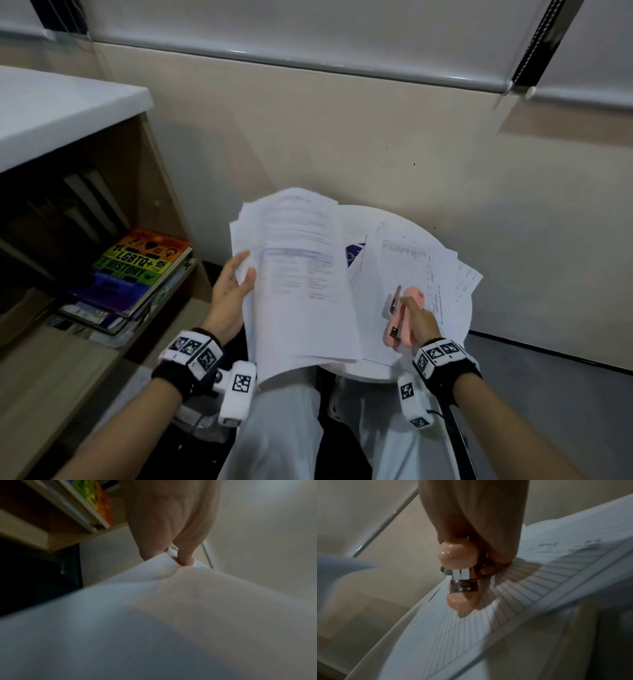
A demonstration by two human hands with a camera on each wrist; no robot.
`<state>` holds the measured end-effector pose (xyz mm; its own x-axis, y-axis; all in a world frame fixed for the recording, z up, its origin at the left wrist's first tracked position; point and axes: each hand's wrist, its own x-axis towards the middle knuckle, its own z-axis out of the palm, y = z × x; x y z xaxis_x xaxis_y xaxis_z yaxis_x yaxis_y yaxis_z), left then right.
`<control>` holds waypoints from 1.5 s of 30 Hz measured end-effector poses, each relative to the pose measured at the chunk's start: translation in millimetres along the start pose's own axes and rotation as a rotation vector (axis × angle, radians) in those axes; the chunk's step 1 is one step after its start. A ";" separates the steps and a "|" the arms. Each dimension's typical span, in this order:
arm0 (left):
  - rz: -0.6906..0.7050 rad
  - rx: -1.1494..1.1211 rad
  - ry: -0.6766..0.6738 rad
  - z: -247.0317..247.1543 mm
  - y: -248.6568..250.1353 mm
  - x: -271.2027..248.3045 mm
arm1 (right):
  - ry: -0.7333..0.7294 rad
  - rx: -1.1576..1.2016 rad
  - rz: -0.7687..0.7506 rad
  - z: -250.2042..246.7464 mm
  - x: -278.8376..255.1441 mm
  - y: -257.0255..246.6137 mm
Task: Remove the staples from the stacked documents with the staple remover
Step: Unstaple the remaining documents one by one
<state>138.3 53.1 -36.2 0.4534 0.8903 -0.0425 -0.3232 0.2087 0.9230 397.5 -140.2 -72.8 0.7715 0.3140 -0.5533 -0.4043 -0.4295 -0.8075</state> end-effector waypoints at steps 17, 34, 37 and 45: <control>-0.413 1.080 -0.448 -3.6 -27.6 -53.9 | -0.170 -0.173 -0.409 26.6 -42.6 -47.4; -0.037 1.589 -0.412 8.5 -66.0 8.3 | -0.192 -1.105 -0.638 161.9 -45.1 -19.8; -0.017 1.652 -0.441 8.1 -67.1 7.4 | -0.178 -1.082 -0.644 169.4 -40.4 -17.5; -0.020 1.688 -0.480 5.5 -71.4 8.8 | -0.092 -1.050 -0.601 188.4 -36.1 -14.6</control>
<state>169.9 43.8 -100.4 0.7300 0.6404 -0.2387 0.6830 -0.6710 0.2887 283.0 14.2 -79.6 0.6441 0.7399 -0.1941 0.6341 -0.6584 -0.4055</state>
